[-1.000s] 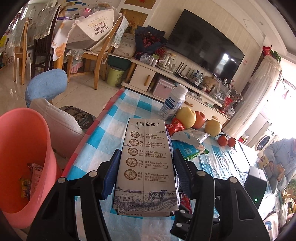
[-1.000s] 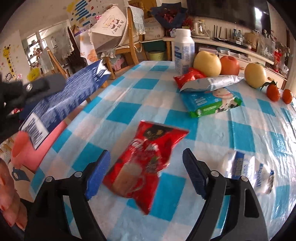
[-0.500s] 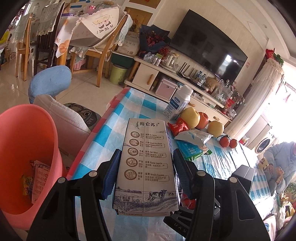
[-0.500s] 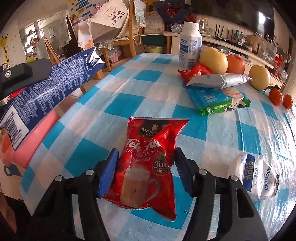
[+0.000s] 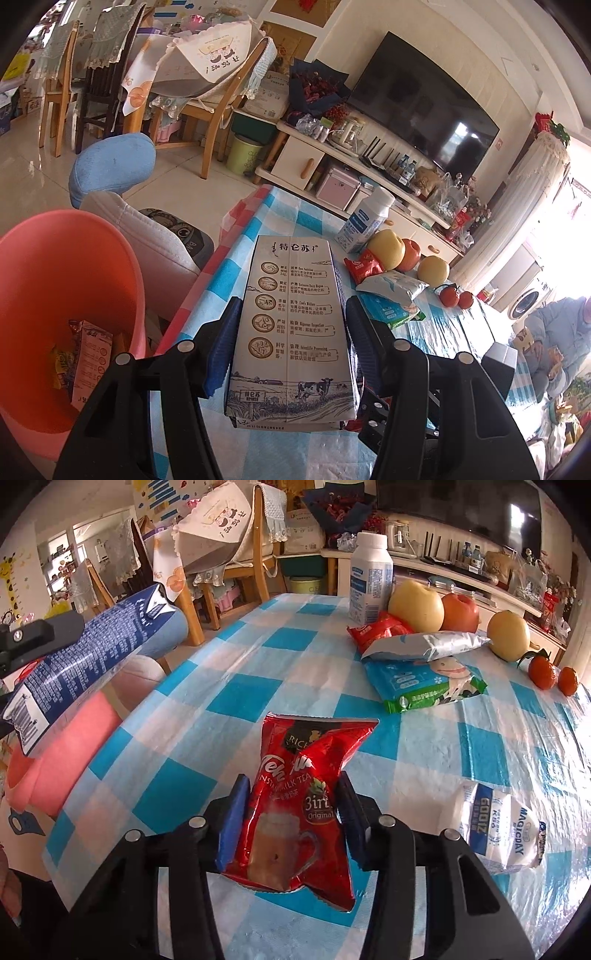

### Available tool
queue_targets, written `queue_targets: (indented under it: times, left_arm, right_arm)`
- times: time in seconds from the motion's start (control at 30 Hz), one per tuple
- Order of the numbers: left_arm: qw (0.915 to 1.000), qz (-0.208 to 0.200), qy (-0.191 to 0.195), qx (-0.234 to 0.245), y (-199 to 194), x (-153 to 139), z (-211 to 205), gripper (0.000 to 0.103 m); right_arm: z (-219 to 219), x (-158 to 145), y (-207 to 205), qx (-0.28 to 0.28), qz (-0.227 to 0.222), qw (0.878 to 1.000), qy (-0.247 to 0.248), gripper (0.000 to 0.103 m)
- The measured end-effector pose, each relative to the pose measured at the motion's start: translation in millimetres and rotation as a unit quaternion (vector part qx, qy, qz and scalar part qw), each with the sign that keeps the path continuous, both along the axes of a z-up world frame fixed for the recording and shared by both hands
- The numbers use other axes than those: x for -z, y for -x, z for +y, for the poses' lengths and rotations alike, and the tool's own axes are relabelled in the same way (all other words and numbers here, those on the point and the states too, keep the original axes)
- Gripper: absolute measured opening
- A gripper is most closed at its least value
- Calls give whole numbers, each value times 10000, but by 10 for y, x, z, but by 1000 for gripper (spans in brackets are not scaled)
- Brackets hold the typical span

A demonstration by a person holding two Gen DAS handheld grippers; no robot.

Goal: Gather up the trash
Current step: 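Carry the milk carton and red bag to the pink bucket while both tools release them inside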

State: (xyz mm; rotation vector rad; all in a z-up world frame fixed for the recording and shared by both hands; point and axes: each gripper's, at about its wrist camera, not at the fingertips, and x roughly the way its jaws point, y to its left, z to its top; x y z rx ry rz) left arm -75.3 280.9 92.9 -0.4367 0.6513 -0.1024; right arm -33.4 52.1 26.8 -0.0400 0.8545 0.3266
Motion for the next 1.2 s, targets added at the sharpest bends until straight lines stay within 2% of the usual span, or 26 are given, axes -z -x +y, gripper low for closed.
queue_targets:
  times: [0.37, 0.63, 0.83, 1.07, 1.2]
  left_arm:
    - [9991, -152, 76, -392, 85, -102, 277, 58]
    - [9955, -217, 122, -916, 199, -156, 635, 58]
    - [9893, -201, 65, -1443, 285, -191, 958, 58]
    - [9823, -87, 122, -1865, 357, -147, 1337, 58]
    - [9872, -32, 228, -1577, 309, -104, 1356, 58]
  right_arm:
    - [181, -375, 89, -215, -330, 9991, -139, 48]
    - [647, -679, 145, -744, -551, 9954, -230, 48]
    - [1101, -887, 217, -1257, -692, 9893, -251, 48]
    - [1568, -820, 250, -1675, -651, 9836, -124, 48]
    - [1492, -777, 221, -1494, -666, 9865, -95, 48]
